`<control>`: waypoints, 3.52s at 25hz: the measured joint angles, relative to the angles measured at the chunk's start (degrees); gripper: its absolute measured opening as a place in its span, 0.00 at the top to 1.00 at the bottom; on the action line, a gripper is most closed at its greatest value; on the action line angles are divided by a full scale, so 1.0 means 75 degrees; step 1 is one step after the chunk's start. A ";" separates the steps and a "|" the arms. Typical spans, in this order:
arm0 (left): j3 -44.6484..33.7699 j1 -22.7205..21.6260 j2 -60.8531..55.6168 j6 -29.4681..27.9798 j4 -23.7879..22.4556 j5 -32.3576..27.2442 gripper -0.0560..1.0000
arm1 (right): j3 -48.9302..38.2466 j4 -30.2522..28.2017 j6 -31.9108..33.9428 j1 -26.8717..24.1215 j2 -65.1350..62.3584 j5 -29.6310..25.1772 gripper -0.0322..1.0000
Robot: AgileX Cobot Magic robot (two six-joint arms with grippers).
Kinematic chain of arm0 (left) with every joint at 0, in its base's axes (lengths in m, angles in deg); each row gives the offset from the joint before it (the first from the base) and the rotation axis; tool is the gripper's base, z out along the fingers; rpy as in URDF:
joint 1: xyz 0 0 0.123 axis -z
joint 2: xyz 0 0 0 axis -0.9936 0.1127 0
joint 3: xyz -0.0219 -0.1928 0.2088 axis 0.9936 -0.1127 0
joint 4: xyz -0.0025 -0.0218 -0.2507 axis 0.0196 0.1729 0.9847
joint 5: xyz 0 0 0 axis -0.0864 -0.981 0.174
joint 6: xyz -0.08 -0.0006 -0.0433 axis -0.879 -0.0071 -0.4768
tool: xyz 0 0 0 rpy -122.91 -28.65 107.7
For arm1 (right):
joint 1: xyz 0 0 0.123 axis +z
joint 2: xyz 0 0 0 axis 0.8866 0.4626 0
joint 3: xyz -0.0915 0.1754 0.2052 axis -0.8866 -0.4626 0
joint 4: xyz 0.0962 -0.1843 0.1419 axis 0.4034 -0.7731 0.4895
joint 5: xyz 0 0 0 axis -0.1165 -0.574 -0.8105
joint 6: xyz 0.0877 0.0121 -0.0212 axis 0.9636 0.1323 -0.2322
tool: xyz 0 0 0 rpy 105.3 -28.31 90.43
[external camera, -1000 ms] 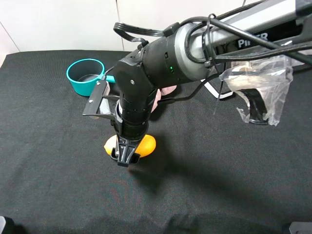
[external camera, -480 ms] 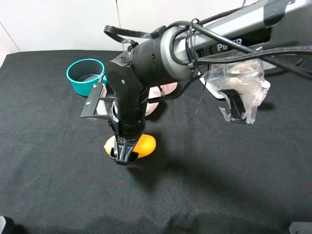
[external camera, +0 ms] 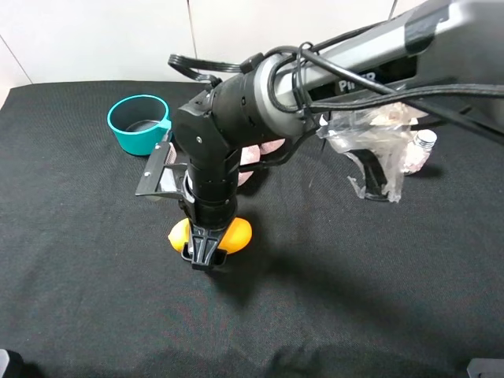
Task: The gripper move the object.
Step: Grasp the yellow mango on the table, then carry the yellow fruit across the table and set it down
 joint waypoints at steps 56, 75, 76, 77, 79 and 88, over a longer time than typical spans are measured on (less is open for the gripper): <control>0.0000 0.0000 0.0000 0.0000 0.0000 0.0000 0.19 | 0.0000 -0.0286 0.0379 -0.0051 -0.0040 -0.0370 0.52; 0.0000 0.0000 0.0000 0.0000 -0.0007 0.0000 0.19 | 0.0000 0.0523 0.1240 -0.0724 -0.1367 -0.1093 0.53; 0.0000 0.0000 0.0000 0.0000 -0.0007 0.0000 0.19 | 0.0000 0.0523 0.1352 -0.0819 -0.1471 -0.1146 0.53; 0.0000 0.0000 0.0000 0.0000 -0.0007 0.0000 0.19 | 0.0000 0.0523 0.1420 -0.0902 -0.1562 -0.1234 0.53; 0.0000 0.0000 0.0000 0.0000 -0.0007 0.0000 0.19 | 0.0000 0.0523 0.1535 -0.1139 -0.1694 -0.1436 0.53; 0.0000 0.0000 0.0000 0.0000 -0.0007 0.0000 0.19 | 0.0000 0.0484 0.1685 -0.2155 -0.2198 -0.2093 0.53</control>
